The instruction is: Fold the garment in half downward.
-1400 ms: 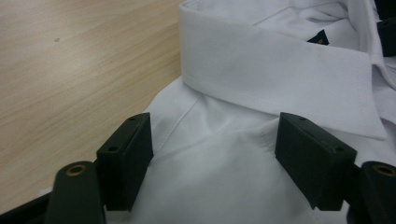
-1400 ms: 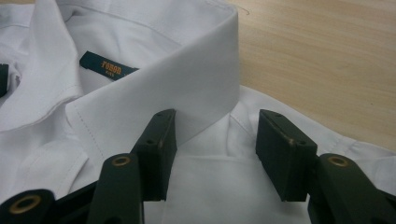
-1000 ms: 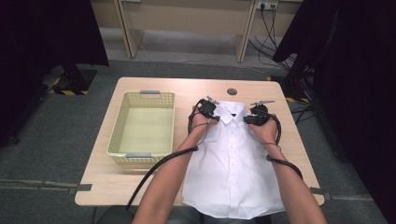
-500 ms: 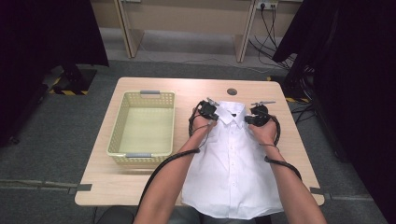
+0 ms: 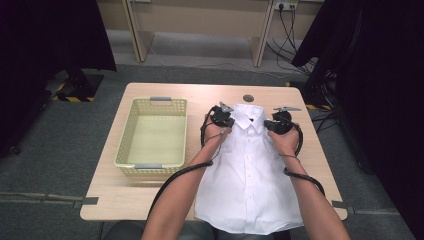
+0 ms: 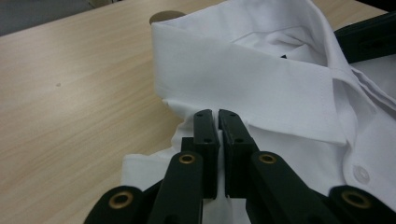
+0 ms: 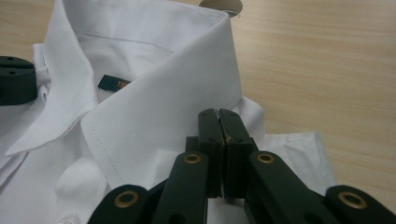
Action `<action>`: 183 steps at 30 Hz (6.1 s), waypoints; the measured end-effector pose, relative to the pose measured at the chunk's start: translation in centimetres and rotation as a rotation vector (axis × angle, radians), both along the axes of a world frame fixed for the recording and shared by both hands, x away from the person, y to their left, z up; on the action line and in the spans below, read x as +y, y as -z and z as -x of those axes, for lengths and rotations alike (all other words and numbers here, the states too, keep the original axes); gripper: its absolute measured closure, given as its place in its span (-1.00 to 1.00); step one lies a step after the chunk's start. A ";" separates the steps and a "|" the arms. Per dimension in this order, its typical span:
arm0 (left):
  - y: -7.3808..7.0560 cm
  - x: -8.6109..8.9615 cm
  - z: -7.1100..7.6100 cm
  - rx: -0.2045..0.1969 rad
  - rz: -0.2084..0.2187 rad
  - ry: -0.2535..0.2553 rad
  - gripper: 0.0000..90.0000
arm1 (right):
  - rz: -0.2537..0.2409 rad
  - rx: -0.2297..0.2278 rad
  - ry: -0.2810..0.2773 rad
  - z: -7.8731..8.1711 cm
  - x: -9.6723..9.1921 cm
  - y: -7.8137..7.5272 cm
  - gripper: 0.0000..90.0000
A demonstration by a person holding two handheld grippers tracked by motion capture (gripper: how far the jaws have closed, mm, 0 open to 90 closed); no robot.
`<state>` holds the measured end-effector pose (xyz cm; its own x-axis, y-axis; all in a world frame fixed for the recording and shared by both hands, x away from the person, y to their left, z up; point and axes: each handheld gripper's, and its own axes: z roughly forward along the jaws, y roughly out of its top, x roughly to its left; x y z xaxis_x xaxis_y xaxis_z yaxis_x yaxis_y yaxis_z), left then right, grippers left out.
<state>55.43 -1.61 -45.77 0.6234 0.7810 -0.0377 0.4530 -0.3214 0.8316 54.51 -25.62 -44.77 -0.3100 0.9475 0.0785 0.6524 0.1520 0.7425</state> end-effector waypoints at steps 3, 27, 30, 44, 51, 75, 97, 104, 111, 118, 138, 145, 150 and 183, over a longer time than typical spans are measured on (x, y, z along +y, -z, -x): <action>-0.5 0.1 0.3 -0.028 0.017 -0.005 0.91 | -0.018 -0.022 0.008 0.2 -0.2 -0.5 0.97; -3.4 -0.2 1.6 -0.204 0.103 -0.011 0.90 | -0.081 -0.159 0.058 1.5 -0.9 -2.9 0.97; -3.7 -0.3 1.6 -0.214 0.106 -0.009 0.90 | -0.079 -0.173 0.060 1.5 -0.8 -3.3 0.97; -4.7 0.2 1.9 -0.266 0.135 -0.023 0.90 | -0.070 -0.222 0.055 1.6 -0.4 -4.9 0.97; -5.3 0.4 2.0 -0.278 0.140 -0.027 0.90 | -0.069 -0.240 0.055 1.6 -0.1 -5.4 0.97; -7.3 0.6 2.2 -0.330 0.157 -0.034 0.91 | -0.064 -0.292 0.052 1.7 0.2 -7.7 0.97; -9.2 1.0 2.1 -0.380 0.165 -0.044 0.91 | -0.075 -0.333 0.050 1.5 0.7 -9.7 0.97; -9.8 1.1 2.1 -0.392 0.164 -0.044 0.91 | -0.077 -0.341 0.049 1.4 0.8 -10.1 0.97; -10.2 1.2 2.1 -0.401 0.169 -0.048 0.91 | -0.078 -0.350 0.049 1.3 0.9 -10.7 0.97; -10.7 1.2 2.1 -0.409 0.164 -0.047 0.91 | -0.084 -0.358 0.051 1.3 1.0 -11.1 0.97; -11.4 1.4 2.0 -0.438 0.161 -0.043 0.91 | -0.083 -0.378 0.050 1.2 1.3 -12.0 0.97; -11.5 1.7 2.0 -0.443 0.161 -0.047 0.91 | -0.085 -0.381 0.045 1.2 1.6 -12.1 0.97; -11.6 1.9 1.9 -0.450 0.163 -0.053 0.91 | -0.084 -0.385 0.042 1.1 1.8 -12.4 0.97; -5.2 2.9 7.9 -0.442 0.095 0.038 0.90 | -0.132 -0.385 -0.018 7.5 1.9 -5.6 0.97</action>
